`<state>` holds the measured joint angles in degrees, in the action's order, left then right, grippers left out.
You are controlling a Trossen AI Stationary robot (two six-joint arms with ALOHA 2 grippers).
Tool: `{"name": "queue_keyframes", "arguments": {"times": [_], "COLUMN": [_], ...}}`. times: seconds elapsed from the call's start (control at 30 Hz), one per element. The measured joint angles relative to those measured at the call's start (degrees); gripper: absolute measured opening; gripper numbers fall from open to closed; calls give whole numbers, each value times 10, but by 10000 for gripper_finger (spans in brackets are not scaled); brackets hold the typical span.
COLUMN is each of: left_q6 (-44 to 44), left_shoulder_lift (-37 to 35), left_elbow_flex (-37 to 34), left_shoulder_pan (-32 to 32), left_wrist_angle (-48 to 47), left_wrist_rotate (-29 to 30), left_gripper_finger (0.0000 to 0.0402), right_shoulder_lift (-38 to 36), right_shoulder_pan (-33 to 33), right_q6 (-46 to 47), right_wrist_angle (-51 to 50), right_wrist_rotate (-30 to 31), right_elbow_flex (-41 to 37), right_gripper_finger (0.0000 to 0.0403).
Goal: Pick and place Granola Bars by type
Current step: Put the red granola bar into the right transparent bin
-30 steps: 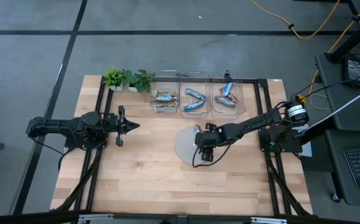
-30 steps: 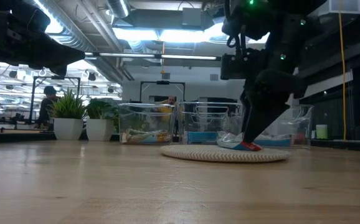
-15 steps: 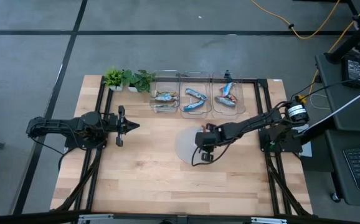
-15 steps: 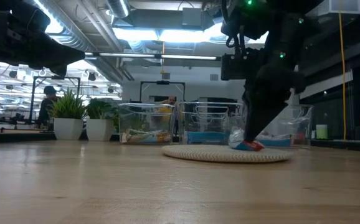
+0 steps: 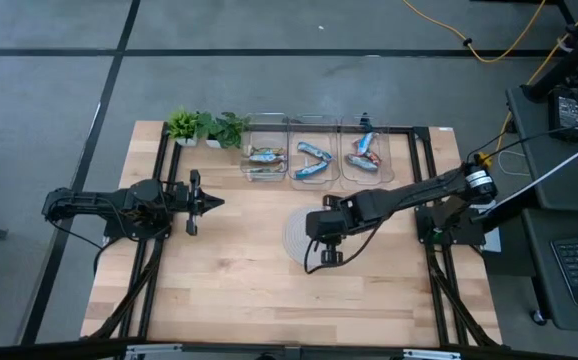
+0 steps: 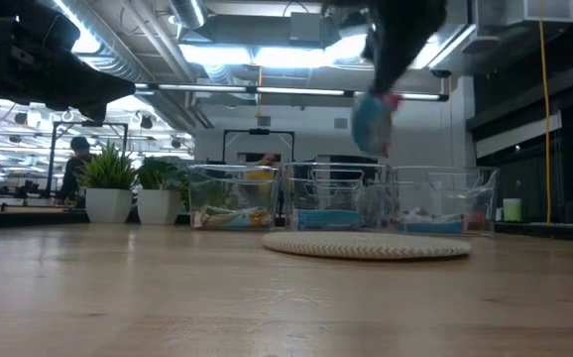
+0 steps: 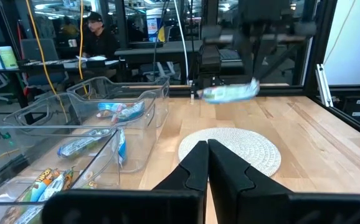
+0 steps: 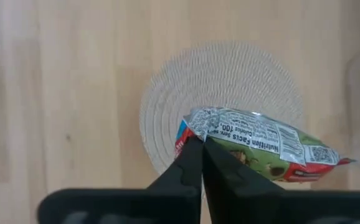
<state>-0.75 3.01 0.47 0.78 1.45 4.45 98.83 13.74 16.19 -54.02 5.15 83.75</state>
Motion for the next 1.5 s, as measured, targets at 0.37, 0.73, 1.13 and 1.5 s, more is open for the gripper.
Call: {"name": "queue_keyframes", "arguments": {"times": [0.37, 0.73, 1.13, 1.5], "left_q6": [0, 0, 0, 0], "left_shoulder_lift": [0, 0, 0, 0], "left_elbow_flex": [0, 0, 0, 0], "left_shoulder_pan": [0, 0, 0, 0], "left_wrist_angle": [0, 0, 0, 0], "left_wrist_rotate": [0, 0, 0, 0], "left_gripper_finger": [7, 8, 8, 5], "right_shoulder_lift": [0, -54, -221, -221], "right_shoulder_pan": [8, -13, -101, -159], "right_q6": [-14, 6, 90, 13], "right_wrist_angle": [-70, -179, -274, -278], "right_wrist_rotate": [12, 67, 153, 162], "right_elbow_flex": [80, 131, 132, 131], "right_gripper_finger": [7, 7, 7, 7]}}
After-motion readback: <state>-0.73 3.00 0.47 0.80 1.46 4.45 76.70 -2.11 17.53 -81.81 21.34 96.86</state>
